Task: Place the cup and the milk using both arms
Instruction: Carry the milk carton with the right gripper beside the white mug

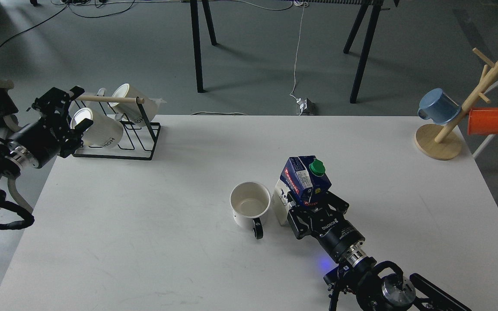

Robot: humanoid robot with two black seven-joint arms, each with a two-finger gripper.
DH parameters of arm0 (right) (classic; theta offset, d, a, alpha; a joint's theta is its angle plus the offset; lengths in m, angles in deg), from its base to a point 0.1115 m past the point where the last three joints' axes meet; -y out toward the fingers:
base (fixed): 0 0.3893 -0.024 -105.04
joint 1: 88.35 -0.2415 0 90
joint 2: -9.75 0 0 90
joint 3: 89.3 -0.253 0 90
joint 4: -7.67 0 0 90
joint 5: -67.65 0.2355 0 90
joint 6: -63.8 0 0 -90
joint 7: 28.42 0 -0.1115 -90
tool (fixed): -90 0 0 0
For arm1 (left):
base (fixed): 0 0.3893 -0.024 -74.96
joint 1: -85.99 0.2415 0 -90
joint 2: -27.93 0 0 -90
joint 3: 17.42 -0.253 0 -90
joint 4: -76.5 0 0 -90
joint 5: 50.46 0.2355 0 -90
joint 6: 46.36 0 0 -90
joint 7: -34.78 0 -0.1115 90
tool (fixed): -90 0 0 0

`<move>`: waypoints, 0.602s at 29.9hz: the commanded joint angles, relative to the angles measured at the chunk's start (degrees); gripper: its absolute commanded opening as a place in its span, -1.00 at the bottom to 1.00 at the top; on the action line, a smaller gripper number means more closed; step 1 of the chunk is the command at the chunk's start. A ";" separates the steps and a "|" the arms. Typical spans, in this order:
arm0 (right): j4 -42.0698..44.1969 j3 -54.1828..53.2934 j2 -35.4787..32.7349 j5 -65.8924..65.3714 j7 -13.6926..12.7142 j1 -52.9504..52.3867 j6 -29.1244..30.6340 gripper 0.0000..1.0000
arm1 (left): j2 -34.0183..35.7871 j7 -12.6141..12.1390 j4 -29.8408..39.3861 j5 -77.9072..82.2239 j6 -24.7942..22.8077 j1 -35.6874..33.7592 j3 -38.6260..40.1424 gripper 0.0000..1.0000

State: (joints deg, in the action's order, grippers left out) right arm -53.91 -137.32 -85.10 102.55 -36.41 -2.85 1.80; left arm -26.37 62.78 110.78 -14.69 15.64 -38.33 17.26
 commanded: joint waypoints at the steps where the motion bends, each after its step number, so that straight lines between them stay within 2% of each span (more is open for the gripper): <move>1: -0.03 0.03 0.01 -0.01 0.00 0.01 0.00 0.00 | -0.01 0.00 0.00 0.00 0.00 0.04 0.03 0.95; 5: -0.03 0.03 0.10 -0.01 0.00 0.01 0.00 0.21 | -0.01 0.00 0.00 0.00 0.00 0.04 0.03 0.95; 8: -0.12 -0.06 0.10 -0.01 0.26 -0.08 0.00 0.74 | -0.01 0.00 0.00 0.00 0.00 0.13 0.03 0.95; 10: -0.21 -0.06 0.10 -0.01 0.26 -0.08 0.00 0.98 | -0.01 0.00 0.00 0.00 0.00 0.13 0.03 0.95; 18: -1.79 0.11 -0.16 -0.18 0.26 0.63 0.00 0.98 | -0.01 0.00 0.00 0.00 0.00 0.13 0.03 0.95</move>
State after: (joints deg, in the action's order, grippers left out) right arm -55.06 -137.32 -85.08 102.49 -36.15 -2.60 1.80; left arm -26.42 62.78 110.77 -14.69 15.64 -38.20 17.29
